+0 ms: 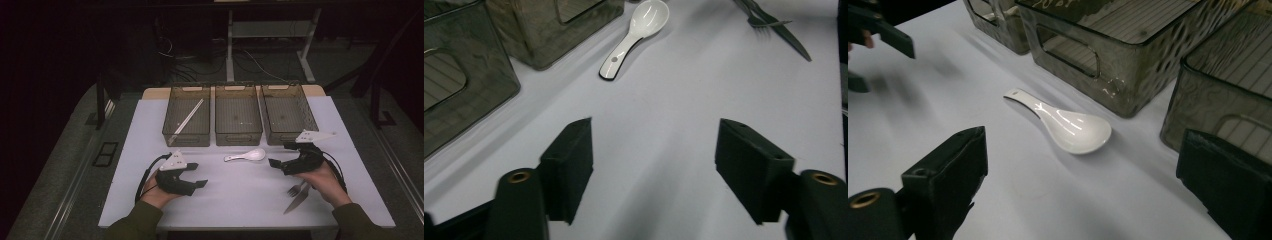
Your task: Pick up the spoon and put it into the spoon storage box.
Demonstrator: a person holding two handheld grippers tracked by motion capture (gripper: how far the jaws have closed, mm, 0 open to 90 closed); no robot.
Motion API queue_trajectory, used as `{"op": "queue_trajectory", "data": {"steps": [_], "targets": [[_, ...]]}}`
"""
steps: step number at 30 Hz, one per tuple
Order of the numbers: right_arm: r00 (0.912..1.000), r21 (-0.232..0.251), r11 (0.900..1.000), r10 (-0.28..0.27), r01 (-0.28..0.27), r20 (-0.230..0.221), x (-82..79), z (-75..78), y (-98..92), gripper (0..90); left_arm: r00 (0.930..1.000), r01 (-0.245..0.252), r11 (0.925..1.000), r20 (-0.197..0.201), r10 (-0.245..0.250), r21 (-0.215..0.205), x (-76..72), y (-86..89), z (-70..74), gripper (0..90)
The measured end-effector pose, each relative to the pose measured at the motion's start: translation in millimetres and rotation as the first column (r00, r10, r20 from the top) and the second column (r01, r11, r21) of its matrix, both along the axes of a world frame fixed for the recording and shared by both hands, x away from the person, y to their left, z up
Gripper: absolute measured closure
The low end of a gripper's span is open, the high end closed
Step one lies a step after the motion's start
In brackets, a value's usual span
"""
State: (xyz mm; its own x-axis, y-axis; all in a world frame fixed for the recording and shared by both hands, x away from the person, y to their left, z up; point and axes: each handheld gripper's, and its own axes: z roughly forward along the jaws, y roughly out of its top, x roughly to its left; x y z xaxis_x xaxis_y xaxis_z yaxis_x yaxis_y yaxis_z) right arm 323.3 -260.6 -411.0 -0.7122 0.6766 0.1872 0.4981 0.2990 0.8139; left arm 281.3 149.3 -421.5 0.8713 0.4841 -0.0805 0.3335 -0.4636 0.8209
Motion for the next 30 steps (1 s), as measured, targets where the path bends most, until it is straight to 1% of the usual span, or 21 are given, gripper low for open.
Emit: {"op": "queue_trajectory", "data": {"steps": [2,3,4,5,7,8,10,12,13,15,17,18,19,21,28,30], "targets": [[1.0000,-0.009,1.000,0.003,-0.003,-0.002,5.9,0.2,3.4,6.2,0.9999,-0.014,0.9998,0.007,0.014,-0.015,-4.2,3.5,0.0,27.3],[0.9999,-0.012,1.000,0.005,-0.005,-0.009,8.8,0.3,4.9,6.3,0.9998,-0.017,0.9997,0.011,0.017,-0.015,-5.2,5.5,0.0,24.3],[0.9998,-0.013,1.000,0.004,-0.005,-0.017,11.6,0.2,6.6,7.2,0.9996,-0.027,0.9994,0.004,0.027,-0.023,-6.6,6.9,-0.6,21.6],[0.9998,-0.018,1.000,0.006,-0.006,-0.021,14.3,-0.1,7.8,10.1,0.9995,-0.033,0.9990,0.000,0.033,-0.031,-7.3,8.1,-1.6,19.3],[0.9994,-0.020,1.000,0.014,-0.014,-0.031,19.2,-0.7,10.2,13.7,0.9989,-0.046,0.9986,-0.008,0.046,-0.027,-8.3,10.8,-3.3,13.6],[0.9992,-0.020,1.000,0.015,-0.016,-0.037,21.6,-0.8,11.4,14.1,0.9988,-0.049,0.9983,-0.006,0.049,-0.032,-9.3,12.2,-3.5,12.7],[0.9988,-0.038,0.999,0.011,-0.013,-0.047,26.4,-1.1,14.7,15.1,0.9982,-0.060,0.9974,-0.002,0.060,-0.039,-10.9,14.2,-3.6,10.0],[0.9978,-0.039,0.999,0.012,-0.014,-0.066,31.8,-2.8,17.2,18.0,0.9978,-0.066,0.9970,-0.013,0.066,-0.041,-10.6,15.3,-4.9,3.1],[0.9971,-0.044,0.999,0.017,-0.020,-0.075,34.8,-4.2,18.4,19.0,0.9977,-0.065,0.9972,-0.019,0.064,-0.038,-10.1,15.2,-5.6,1.9],[0.9957,-0.052,0.998,0.024,-0.029,-0.089,40.2,-6.7,22.0,21.3,0.9974,-0.069,0.9972,-0.022,0.069,-0.028,-9.0,14.9,-7.0,0.4],[0.9943,-0.058,0.998,0.029,-0.035,-0.103,44.7,-8.0,26.1,22.4,0.9968,-0.074,0.9970,-0.034,0.073,-0.026,-8.3,15.4,-7.6,0.0],[0.9941,-0.068,0.997,0.032,-0.039,-0.104,47.2,-8.4,28.8,23.3,0.9962,-0.080,0.9966,-0.035,0.080,-0.020,-8.1,15.5,-7.8,0.0],[0.9938,-0.066,0.997,0.033,-0.040,-0.106,49.2,-9.1,30.8,24.7,0.9959,-0.083,0.9964,-0.038,0.082,-0.020,-8.0,15.4,-7.8,0.0],[0.9926,-0.060,0.997,0.039,-0.046,-0.115,52.6,-10.7,33.4,27.1,0.9959,-0.076,0.9969,-0.050,0.075,-0.021,-7.9,15.4,-8.1,0.0],[0.9879,-0.099,0.993,0.047,-0.062,-0.148,60.3,-20.8,40.5,36.8,0.9968,-0.051,0.9987,-0.062,0.050,-0.007,-7.1,15.1,-10.1,0.0],[0.9858,-0.099,0.992,0.056,-0.072,-0.159,62.3,-24.0,40.3,40.2,0.9967,-0.049,0.9988,-0.064,0.049,-0.004,-7.1,15.0,-10.4,0.0]]}}
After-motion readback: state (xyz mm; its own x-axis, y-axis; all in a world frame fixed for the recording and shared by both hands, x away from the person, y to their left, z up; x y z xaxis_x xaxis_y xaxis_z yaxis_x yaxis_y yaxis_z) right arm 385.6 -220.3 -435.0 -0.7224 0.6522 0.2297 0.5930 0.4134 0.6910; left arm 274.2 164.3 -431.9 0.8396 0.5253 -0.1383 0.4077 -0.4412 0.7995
